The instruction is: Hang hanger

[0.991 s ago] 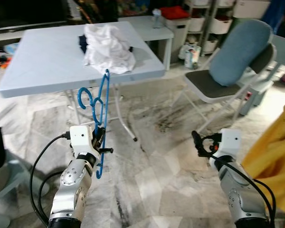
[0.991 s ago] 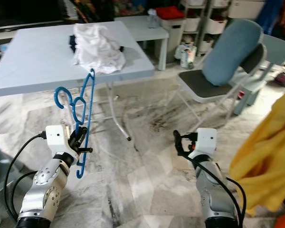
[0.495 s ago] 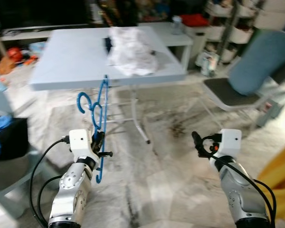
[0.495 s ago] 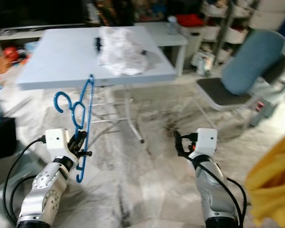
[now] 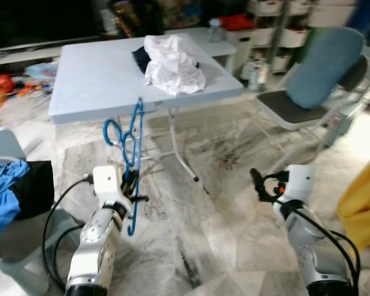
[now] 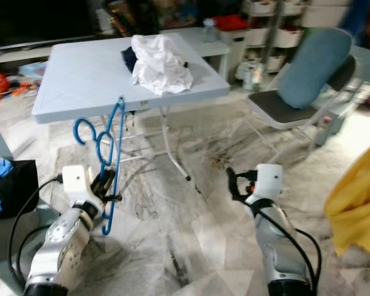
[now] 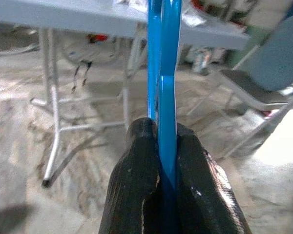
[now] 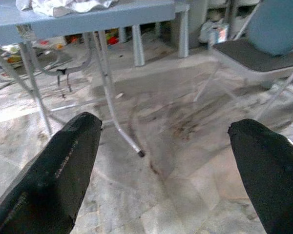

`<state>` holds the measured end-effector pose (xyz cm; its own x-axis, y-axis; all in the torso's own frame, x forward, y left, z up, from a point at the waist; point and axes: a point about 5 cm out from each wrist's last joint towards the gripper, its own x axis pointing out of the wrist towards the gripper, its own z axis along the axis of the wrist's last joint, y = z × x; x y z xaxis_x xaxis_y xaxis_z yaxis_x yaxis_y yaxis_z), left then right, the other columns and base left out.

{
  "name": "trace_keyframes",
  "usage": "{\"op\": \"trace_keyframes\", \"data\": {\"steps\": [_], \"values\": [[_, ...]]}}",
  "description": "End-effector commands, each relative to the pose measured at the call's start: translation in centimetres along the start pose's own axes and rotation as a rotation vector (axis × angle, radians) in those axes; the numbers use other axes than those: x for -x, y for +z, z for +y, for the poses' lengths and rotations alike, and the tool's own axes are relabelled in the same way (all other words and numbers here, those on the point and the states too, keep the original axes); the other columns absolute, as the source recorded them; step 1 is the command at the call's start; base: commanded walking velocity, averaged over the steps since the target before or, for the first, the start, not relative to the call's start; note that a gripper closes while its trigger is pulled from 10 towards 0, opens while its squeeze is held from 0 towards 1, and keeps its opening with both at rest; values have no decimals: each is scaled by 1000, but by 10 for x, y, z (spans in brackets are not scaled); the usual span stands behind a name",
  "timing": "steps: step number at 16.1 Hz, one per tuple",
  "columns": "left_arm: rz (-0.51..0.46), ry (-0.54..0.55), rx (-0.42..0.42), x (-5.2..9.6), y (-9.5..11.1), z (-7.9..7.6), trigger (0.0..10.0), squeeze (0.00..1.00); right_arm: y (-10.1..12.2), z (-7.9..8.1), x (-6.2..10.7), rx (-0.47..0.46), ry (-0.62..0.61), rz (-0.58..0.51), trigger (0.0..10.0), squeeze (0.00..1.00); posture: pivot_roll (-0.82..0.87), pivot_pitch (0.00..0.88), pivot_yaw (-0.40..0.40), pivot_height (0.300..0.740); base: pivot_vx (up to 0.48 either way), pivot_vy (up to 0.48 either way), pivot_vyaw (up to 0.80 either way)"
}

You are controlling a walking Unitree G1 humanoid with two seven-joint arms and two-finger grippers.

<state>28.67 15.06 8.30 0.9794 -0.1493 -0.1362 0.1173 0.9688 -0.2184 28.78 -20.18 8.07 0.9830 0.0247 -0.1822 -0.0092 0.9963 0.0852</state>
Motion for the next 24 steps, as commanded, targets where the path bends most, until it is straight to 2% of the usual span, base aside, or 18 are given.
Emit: {"op": "trace_keyframes", "data": {"steps": [1,4,5,9,14,20,24], "values": [[10,33,-18,4,0,11,10000,0,4,10,-3,-2,30,-11,10000,0,-101,0,-4,740,0,480,0],[-5,42,-18,6,1,14,10000,0,4,11,-4,0,36,-11,10000,0,-100,0,-7,740,0,320,0],[-13,12,12,6,2,11,10000,0,4,10,-4,1,36,-11,10000,0,-100,0,-8,740,0,0,0],[-28,-43,34,6,4,7,10000,0,5,10,-4,1,35,-12,10000,0,-104,0,-8,740,0,0,0],[-27,-55,49,7,3,7,10000,0,3,13,-3,3,43,-4,10000,0,-105,0,-9,740,151,0,-685],[-7,-31,42,7,0,11,10000,0,3,14,-5,7,49,-4,10000,0,-105,0,-9,740,271,284,-800],[-7,-30,55,6,0,11,10000,0,2,14,-5,8,49,-2,10000,0,-105,0,-8,740,0,426,-573]]}}
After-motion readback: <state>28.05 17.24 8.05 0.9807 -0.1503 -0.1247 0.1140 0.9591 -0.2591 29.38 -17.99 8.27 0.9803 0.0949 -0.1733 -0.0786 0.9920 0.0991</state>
